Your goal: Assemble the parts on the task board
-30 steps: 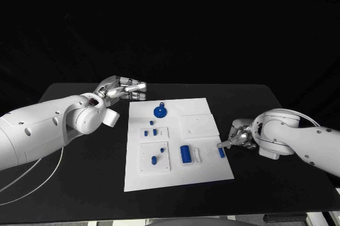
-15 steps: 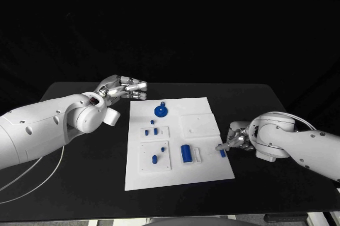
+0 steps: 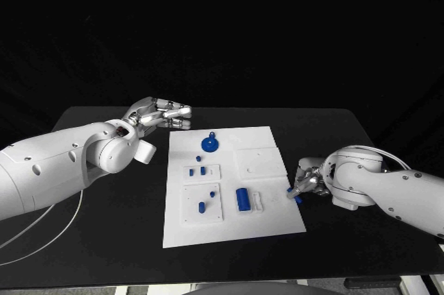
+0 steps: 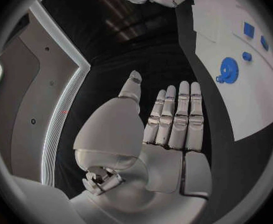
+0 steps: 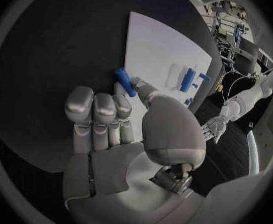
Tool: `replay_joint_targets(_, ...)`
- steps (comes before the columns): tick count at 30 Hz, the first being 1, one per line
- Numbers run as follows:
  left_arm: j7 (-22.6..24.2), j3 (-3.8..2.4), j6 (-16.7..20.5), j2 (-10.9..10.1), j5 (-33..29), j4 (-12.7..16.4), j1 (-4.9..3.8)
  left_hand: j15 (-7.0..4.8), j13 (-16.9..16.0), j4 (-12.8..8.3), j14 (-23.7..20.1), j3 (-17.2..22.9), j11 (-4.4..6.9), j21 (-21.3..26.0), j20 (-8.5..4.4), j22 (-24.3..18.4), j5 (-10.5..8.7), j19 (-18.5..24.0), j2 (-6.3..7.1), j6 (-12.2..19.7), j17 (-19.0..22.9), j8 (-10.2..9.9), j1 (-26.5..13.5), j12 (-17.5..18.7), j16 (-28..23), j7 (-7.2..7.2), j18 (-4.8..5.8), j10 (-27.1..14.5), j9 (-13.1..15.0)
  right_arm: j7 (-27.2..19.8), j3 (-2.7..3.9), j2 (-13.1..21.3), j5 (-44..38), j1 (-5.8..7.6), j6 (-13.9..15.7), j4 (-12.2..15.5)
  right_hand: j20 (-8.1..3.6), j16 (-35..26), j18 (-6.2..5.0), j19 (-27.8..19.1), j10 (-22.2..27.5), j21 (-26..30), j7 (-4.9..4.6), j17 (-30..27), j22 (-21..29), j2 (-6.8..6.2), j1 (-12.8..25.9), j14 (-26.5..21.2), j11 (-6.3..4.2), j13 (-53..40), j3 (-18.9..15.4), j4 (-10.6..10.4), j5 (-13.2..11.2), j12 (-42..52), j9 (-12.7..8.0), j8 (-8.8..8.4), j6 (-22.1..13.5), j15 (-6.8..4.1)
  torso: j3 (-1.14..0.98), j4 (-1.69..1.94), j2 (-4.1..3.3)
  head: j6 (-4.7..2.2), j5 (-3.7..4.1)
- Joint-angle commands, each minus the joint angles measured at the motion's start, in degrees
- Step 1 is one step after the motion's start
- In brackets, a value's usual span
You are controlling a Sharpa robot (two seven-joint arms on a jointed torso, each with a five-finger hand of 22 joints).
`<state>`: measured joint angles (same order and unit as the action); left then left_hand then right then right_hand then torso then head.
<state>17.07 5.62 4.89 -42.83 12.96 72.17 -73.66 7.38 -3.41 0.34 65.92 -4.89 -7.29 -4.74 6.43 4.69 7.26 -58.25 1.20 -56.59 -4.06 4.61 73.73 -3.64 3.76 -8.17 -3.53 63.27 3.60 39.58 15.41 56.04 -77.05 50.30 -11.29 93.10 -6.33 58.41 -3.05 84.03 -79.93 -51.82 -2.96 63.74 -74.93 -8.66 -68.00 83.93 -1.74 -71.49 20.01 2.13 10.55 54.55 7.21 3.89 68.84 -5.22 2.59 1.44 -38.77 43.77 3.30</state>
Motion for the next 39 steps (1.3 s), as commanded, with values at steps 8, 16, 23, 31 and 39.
replay_joint_targets(8,0.1,-0.04,-0.6,0.0,0.1,0.1,0.00,-0.05,0.0,0.1,-0.4,-0.2,-0.15,-0.1,0.08,-0.1,-0.06,-0.3,-0.90,0.0,0.0,0.1,0.1,0.2,-0.2,-0.25,0.86,0.2,0.0,-1.0,-0.57,0.0,0.4,-0.86,0.8,-0.3,0.18,0.0,0.61,0.0,0.5,-0.1,0.15,-0.2,-6.6,4.94,2.8,-0.1,-0.35,0.3,6.3,6.3,2.5,0.3,-0.6,-0.24,1.1,0.27,-0.04,0.00,0.00,0.00,0.06)
replay_joint_targets(16,0.0,-0.04,-0.6,0.0,0.1,0.1,0.00,-0.05,0.0,0.0,-0.4,-0.3,-0.16,-0.1,0.09,-0.1,-0.12,-0.3,-1.14,0.0,0.0,0.1,0.1,0.2,-0.2,-0.24,0.86,0.2,0.0,-1.9,-0.18,1.0,3.0,-0.86,1.9,-0.3,0.19,-0.1,0.62,-0.1,0.4,-0.1,0.34,-0.5,-6.6,5.71,4.0,-0.1,-0.42,0.6,7.8,7.9,2.1,0.1,0.2,-0.21,1.7,0.27,-0.05,-0.02,0.03,0.10,-0.15)
replay_joint_targets(23,0.0,-0.04,-0.5,0.0,0.1,-0.1,0.00,-0.05,0.0,0.0,-0.4,-0.3,-0.16,-0.1,0.09,-0.1,-0.12,-0.3,-1.14,0.0,0.0,0.1,0.1,0.2,-0.2,-0.24,0.86,0.2,0.0,-2.6,1.99,1.9,5.3,-0.61,3.0,0.1,0.13,-0.1,0.70,-0.1,0.2,-0.1,0.73,-0.7,-6.6,6.04,4.7,-0.1,-0.60,0.7,7.0,7.8,2.5,0.2,0.5,-0.19,2.5,0.18,-0.03,-0.04,0.04,-0.21,-0.06)
replay_joint_targets(31,0.0,-0.04,-0.5,0.0,0.1,-0.1,0.00,-0.05,0.0,0.0,-0.4,-0.3,-0.16,-0.1,0.09,-0.1,-0.12,-0.3,-1.14,0.0,0.0,0.1,0.1,0.2,-0.2,-0.24,0.86,0.2,0.0,-2.9,3.61,2.1,6.9,-0.29,3.9,2.2,0.00,-0.2,0.83,-0.1,0.0,0.0,1.08,-0.9,-6.6,6.43,4.6,-0.1,-0.83,0.8,5.8,8.2,2.2,0.1,0.8,-0.22,3.3,0.07,-0.04,0.06,-0.01,-0.03,-0.19)
replay_joint_targets(39,0.0,-0.04,-0.5,0.1,0.1,-0.1,0.00,-0.05,0.0,0.0,-0.4,-0.3,-0.16,-0.1,0.09,-0.1,-0.12,-0.3,-1.14,0.0,0.0,0.1,0.1,0.2,-0.2,-0.24,0.86,0.2,0.0,-2.8,4.55,2.2,8.5,0.00,5.5,4.6,-0.12,-0.3,0.86,-0.1,-0.1,0.1,1.28,-1.1,-6.5,6.59,4.7,-0.1,-1.01,0.9,5.5,8.1,2.6,0.0,0.8,-0.20,3.8,-0.06,0.05,0.03,0.05,-0.10,-0.23)
